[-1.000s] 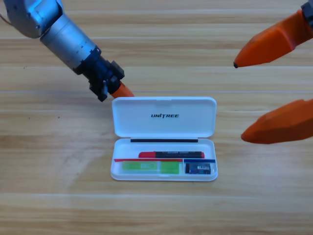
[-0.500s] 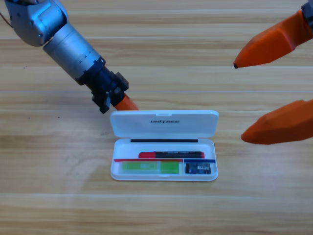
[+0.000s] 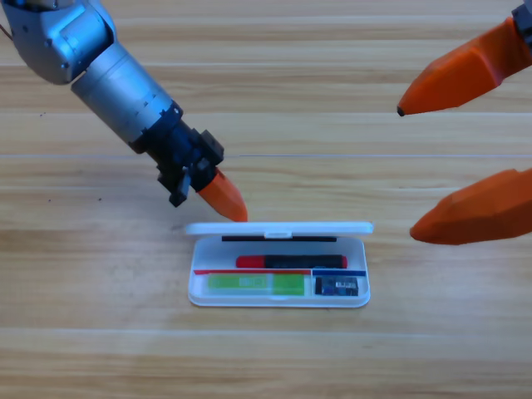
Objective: Clean up eraser and pencils
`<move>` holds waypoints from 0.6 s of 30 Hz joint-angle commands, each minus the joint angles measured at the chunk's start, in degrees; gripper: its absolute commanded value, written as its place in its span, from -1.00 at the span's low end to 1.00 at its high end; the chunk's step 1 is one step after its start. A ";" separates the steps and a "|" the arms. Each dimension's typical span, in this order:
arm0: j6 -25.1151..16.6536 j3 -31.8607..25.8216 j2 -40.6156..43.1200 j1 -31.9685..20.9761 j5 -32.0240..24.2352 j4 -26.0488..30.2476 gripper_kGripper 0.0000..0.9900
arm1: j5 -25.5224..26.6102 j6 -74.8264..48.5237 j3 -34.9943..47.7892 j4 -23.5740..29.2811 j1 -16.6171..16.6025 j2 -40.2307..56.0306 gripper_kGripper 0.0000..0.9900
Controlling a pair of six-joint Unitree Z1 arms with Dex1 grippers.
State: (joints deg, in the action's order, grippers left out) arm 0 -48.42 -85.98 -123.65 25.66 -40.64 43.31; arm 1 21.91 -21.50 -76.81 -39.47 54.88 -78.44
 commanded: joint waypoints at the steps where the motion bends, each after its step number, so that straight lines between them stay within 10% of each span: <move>1: 0.43 3.01 0.52 2.99 1.09 -1.82 -1.00 | 0.94 0.58 2.01 0.71 -1.62 -0.84 0.99; 18: 0.35 8.37 0.17 5.98 6.37 -6.66 -1.00 | 1.20 0.67 2.10 0.71 -1.62 -0.93 0.99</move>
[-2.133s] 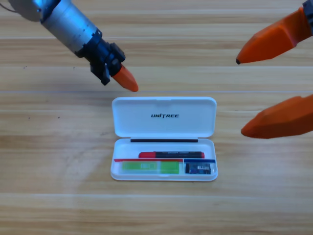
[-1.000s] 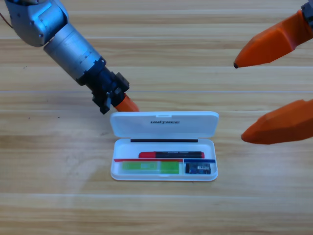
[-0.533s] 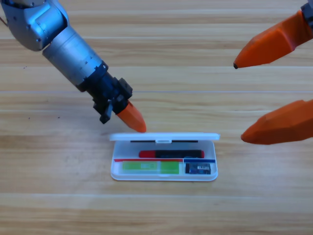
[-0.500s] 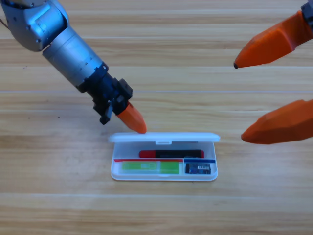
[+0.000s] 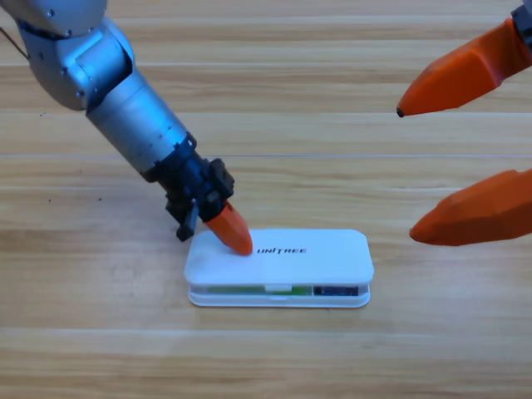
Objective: Clean up eraser and pencils
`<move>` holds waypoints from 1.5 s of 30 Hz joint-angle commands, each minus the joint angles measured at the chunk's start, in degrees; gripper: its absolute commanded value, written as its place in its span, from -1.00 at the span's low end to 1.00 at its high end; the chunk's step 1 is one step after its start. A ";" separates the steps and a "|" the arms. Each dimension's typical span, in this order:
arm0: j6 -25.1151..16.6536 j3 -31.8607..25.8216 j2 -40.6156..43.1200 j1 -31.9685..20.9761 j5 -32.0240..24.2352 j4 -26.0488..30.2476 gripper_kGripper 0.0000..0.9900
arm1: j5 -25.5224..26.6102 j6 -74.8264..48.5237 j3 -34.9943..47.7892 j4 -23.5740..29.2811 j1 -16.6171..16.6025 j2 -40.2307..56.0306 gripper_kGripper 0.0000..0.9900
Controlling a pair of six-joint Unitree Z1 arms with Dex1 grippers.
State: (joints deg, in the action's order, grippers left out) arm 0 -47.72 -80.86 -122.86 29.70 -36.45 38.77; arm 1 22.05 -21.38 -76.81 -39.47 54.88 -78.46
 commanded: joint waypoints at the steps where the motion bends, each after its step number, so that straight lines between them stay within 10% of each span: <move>1: -0.35 3.69 -0.63 2.03 2.44 -2.56 -1.00 | 1.06 0.55 2.10 0.71 -1.62 -0.99 0.99; 14: 0.35 5.89 -0.27 2.73 5.34 -5.81 -1.00 | 1.06 0.55 2.01 0.71 -1.62 -1.43 0.99; 21: 0.35 -1.94 11.85 3.96 10.53 7.81 -1.00 | 1.06 0.55 2.19 0.71 -1.62 -1.43 0.99; 22: 0.35 -4.05 14.40 4.40 11.58 10.97 -0.76 | 1.06 0.55 2.19 0.71 -1.62 -1.52 0.99; 25: 0.61 -11.17 21.44 6.60 14.74 21.17 0.83 | 1.06 0.55 2.19 0.71 -1.62 -1.52 0.99; 26: 1.40 -12.75 23.63 8.00 15.71 23.28 0.95 | 1.06 0.55 2.19 0.71 -1.62 -1.52 0.99; 37: 14.24 -12.48 34.44 27.34 19.58 28.81 1.00 | 1.15 0.55 2.10 0.71 -1.62 -1.61 0.99; 45: 15.47 -11.96 34.09 28.66 21.42 25.91 1.00 | 1.15 0.55 2.10 0.71 -1.62 -1.61 0.99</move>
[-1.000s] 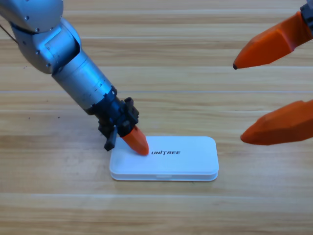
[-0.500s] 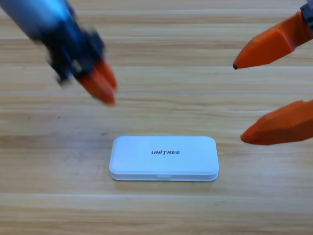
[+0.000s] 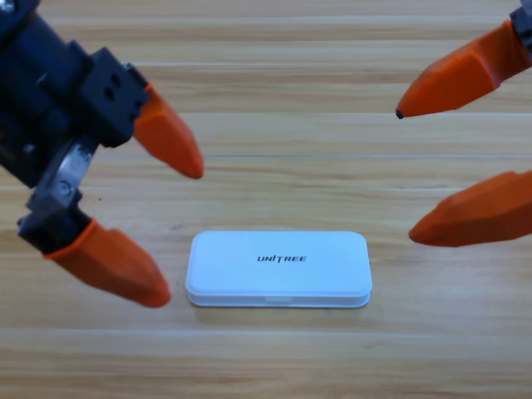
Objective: Clean up eraser and pencils
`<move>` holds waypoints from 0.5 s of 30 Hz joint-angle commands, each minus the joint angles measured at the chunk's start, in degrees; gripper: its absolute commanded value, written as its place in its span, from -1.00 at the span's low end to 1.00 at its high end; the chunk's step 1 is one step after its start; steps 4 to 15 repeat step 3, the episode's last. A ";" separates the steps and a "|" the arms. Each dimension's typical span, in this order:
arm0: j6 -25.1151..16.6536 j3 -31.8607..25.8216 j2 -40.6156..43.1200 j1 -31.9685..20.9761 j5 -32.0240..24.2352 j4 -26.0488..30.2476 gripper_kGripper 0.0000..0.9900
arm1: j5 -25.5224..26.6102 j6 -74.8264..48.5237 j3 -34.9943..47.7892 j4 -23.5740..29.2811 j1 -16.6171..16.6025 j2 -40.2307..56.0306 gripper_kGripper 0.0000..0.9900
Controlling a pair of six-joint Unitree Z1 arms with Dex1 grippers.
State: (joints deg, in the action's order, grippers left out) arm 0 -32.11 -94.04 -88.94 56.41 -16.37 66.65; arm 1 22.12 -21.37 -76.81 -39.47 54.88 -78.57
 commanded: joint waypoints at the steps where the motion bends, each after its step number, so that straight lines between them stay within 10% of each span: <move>1: -0.14 1.23 0.08 1.86 1.43 -2.13 1.00 | 1.09 0.54 2.10 0.71 -1.62 -1.50 0.99; 15: -0.14 1.31 -0.01 1.86 1.61 -2.13 1.00 | 1.09 0.54 2.10 0.71 -1.62 -1.50 0.99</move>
